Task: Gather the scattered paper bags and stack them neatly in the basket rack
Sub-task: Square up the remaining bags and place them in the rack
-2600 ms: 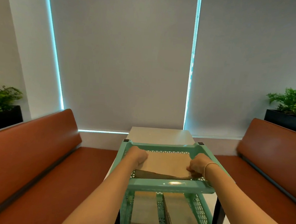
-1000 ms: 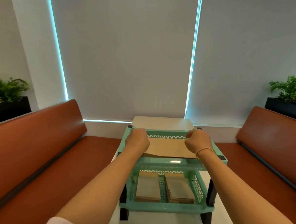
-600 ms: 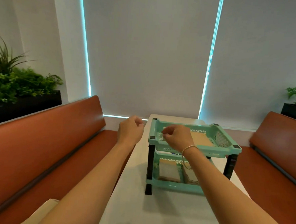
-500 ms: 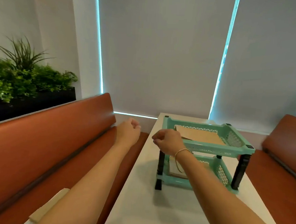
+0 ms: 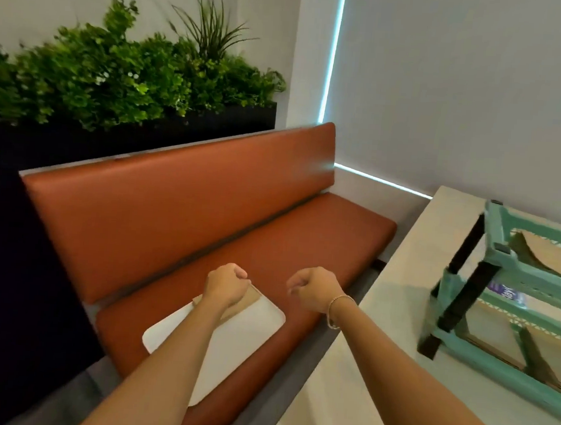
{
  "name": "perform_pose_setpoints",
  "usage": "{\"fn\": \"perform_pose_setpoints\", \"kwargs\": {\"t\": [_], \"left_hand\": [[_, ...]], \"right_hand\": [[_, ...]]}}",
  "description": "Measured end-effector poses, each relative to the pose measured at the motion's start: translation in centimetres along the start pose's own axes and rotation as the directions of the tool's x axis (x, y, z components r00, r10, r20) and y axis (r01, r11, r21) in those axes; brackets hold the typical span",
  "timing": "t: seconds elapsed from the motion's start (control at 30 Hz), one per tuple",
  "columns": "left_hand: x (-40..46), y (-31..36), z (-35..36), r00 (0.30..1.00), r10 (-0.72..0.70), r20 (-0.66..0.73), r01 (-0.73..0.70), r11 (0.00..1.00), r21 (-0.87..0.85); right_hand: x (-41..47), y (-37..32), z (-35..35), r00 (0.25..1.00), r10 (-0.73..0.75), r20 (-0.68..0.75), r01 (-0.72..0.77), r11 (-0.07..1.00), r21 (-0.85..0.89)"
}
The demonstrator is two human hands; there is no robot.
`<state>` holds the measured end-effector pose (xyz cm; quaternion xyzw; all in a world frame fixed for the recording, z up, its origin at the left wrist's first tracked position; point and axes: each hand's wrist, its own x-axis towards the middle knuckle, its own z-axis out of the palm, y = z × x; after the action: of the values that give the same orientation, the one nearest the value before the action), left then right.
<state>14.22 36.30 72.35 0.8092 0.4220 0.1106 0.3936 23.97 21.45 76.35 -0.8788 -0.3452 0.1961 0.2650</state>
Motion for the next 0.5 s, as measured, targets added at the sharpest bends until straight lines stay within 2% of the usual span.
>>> {"fn": "perform_pose_setpoints", "kwargs": {"t": [0.13,0.27,0.4,0.5], "left_hand": [[3.4,-6.2,0.0,0.983,-0.181,0.029,0.181,0.983,0.031],[7.9,-11.1,0.8,0.932,-0.351,0.088,0.349,0.936,0.042],[12.2,-15.2,2.8,0.823,-0.543,0.165,0.55,0.835,0.007],[15.3,-17.5,4.8,0.745,-0.634,0.208,0.66,0.747,-0.085]], "right_hand": [[5.2,0.3,4.9,0.99,0.051,0.133,-0.059,0.996,0.06],[11.2,1.3,9.0,0.968,0.129,0.216,-0.15,0.985,0.08],[16.3,3.5,12.8,0.922,0.239,0.303,-0.263,0.964,0.04],[19.8,5.3,15.3,0.893,0.295,0.339,-0.309,0.951,-0.013]]}}
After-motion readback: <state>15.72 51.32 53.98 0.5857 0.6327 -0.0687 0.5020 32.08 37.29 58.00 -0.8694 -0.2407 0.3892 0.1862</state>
